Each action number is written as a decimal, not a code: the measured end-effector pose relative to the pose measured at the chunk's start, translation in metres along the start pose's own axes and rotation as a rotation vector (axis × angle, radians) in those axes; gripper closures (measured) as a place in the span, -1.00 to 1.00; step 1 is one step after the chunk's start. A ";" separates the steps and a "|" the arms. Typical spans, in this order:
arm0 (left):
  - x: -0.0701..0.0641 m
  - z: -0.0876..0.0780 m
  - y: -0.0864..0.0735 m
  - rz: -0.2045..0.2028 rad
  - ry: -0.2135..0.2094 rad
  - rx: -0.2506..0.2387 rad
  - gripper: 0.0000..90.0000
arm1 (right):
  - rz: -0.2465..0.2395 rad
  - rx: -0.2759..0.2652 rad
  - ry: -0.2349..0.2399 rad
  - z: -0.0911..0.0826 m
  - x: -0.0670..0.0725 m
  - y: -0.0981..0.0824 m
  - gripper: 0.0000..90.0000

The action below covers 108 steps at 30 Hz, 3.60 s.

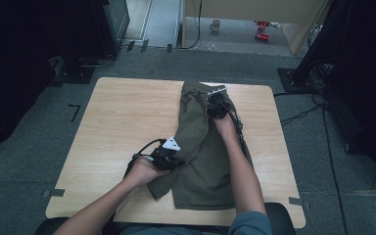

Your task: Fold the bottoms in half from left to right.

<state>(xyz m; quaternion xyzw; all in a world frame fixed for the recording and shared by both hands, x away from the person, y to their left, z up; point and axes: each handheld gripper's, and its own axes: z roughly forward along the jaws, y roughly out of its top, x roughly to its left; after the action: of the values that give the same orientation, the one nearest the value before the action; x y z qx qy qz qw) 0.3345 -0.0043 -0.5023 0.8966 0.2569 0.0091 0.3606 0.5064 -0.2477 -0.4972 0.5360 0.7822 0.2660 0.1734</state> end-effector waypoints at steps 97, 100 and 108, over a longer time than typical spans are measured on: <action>-0.018 -0.067 0.042 0.096 -0.040 -0.135 0.29 | -0.007 -0.240 0.138 -0.100 -0.009 0.001 0.46; 0.006 -0.073 0.035 0.066 -0.019 -0.155 0.28 | -0.013 -0.231 0.185 -0.100 -0.001 0.000 0.41; 0.045 -0.074 0.025 0.025 0.037 -0.159 0.23 | -0.037 -0.230 0.202 -0.097 0.010 -0.010 0.37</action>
<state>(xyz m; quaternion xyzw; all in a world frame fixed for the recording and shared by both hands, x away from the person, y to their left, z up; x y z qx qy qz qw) 0.3696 0.0492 -0.4385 0.8678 0.2508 0.0506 0.4259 0.4410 -0.2636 -0.4254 0.4685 0.7700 0.4030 0.1588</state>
